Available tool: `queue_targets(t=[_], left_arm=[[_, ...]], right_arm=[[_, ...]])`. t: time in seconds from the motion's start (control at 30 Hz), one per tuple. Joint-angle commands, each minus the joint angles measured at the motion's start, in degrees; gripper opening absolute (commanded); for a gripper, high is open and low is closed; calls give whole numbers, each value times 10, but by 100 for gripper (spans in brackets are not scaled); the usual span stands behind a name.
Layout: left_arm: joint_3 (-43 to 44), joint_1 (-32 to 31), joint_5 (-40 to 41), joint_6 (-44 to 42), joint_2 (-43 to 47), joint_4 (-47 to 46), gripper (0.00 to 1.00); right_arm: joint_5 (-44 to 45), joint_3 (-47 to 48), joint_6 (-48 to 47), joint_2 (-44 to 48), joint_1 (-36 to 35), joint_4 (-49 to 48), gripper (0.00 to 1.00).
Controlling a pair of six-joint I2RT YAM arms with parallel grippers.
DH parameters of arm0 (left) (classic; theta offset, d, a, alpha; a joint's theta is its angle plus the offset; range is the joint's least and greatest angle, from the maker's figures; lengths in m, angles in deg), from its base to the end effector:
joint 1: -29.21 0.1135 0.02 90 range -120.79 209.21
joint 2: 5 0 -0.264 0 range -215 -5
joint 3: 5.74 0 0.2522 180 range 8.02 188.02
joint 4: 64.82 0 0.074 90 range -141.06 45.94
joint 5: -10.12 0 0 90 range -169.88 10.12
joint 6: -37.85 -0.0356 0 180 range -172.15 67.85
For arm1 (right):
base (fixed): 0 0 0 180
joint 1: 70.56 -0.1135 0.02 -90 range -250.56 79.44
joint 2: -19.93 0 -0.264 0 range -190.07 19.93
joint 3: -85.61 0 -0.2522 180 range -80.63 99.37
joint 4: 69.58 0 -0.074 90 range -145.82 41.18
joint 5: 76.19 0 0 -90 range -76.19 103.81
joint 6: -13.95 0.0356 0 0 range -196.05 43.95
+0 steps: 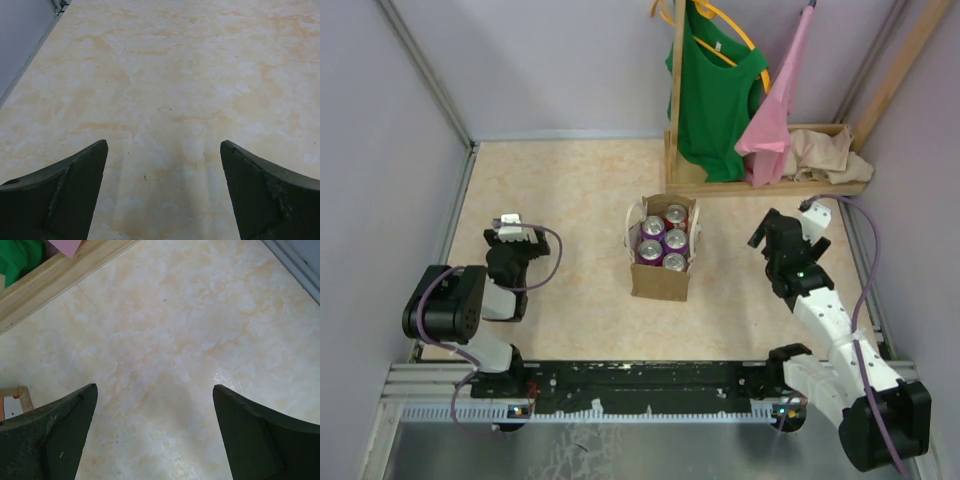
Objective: Take the beverage out of the canvas bag
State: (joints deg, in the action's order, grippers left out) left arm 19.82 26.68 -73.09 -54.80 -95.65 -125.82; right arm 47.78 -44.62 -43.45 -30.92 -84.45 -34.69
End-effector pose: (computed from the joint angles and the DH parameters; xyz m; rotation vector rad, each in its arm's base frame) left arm 0.2382 -0.0063 0.1409 -0.0164 1.6425 0.0989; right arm 0.1885 0.0261 0.2527 0.6510 1.9794 -0.1635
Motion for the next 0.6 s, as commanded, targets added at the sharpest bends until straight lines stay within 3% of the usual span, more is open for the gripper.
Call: queue_targets(t=[0.0,0.23,0.37,0.57], left_arm=[[10,-3,-9,-2,-7,-9,100],[10,-4,-8,-2,-7,-9,100],[10,-3,-8,-2,-7,-9,100],[10,-4,-8,-2,-7,-9,100]], right_arm=[[6,18,2,-8,-3,-4,99],[2,14,-4,21,-3,-10,99],[-51,27,-50,66,-10,-33,99],[-51,124,-71,74,-84,-23,98]])
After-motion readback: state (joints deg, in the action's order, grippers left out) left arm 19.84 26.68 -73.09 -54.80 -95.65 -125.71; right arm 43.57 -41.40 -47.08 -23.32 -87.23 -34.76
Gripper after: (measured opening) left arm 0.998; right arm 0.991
